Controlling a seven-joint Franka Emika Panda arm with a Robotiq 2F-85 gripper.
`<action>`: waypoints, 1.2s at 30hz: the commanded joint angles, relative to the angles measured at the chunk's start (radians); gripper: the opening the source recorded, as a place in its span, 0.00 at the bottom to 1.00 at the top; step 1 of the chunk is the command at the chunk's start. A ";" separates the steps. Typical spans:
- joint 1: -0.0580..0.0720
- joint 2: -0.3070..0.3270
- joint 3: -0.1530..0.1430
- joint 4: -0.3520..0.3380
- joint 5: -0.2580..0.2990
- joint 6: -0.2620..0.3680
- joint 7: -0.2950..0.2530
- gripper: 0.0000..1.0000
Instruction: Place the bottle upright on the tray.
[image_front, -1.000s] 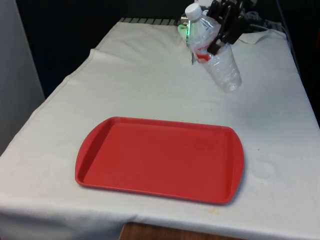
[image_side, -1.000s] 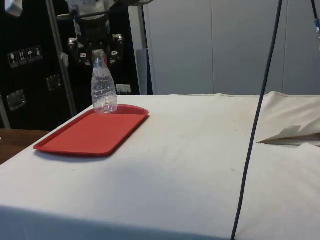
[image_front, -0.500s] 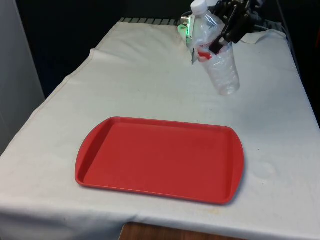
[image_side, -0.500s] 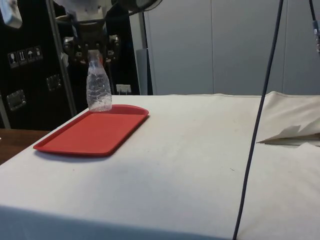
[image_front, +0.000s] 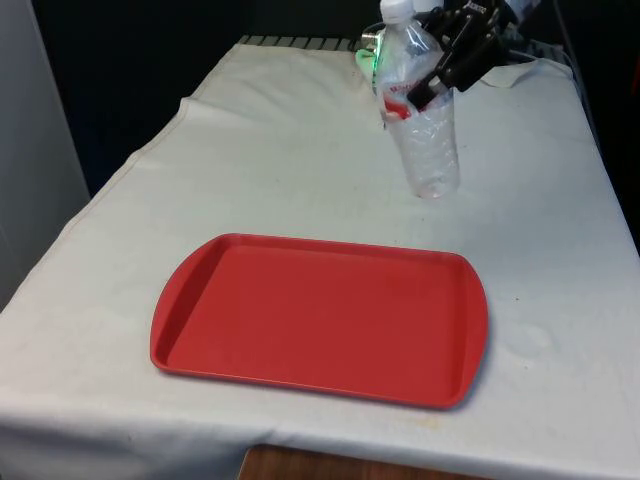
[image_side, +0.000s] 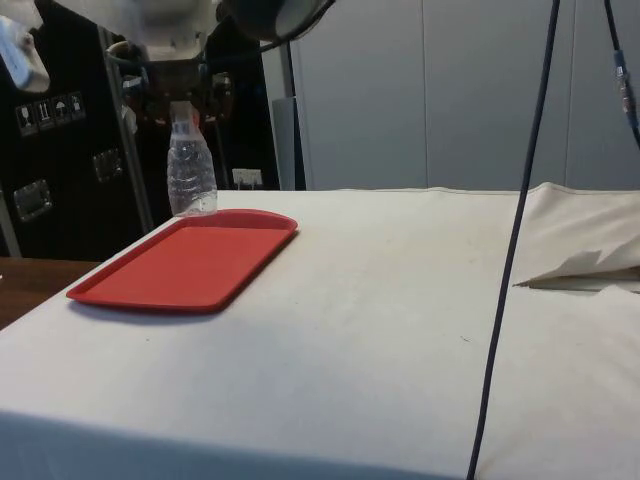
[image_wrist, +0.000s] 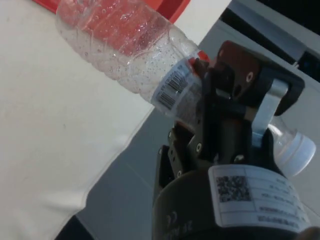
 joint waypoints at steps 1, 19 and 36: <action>0.006 0.003 -0.002 0.004 -0.018 -0.010 0.016 0.34; 0.000 0.007 0.023 0.003 -0.060 -0.065 0.038 0.34; 0.000 0.042 0.027 0.025 -0.109 -0.143 0.040 0.34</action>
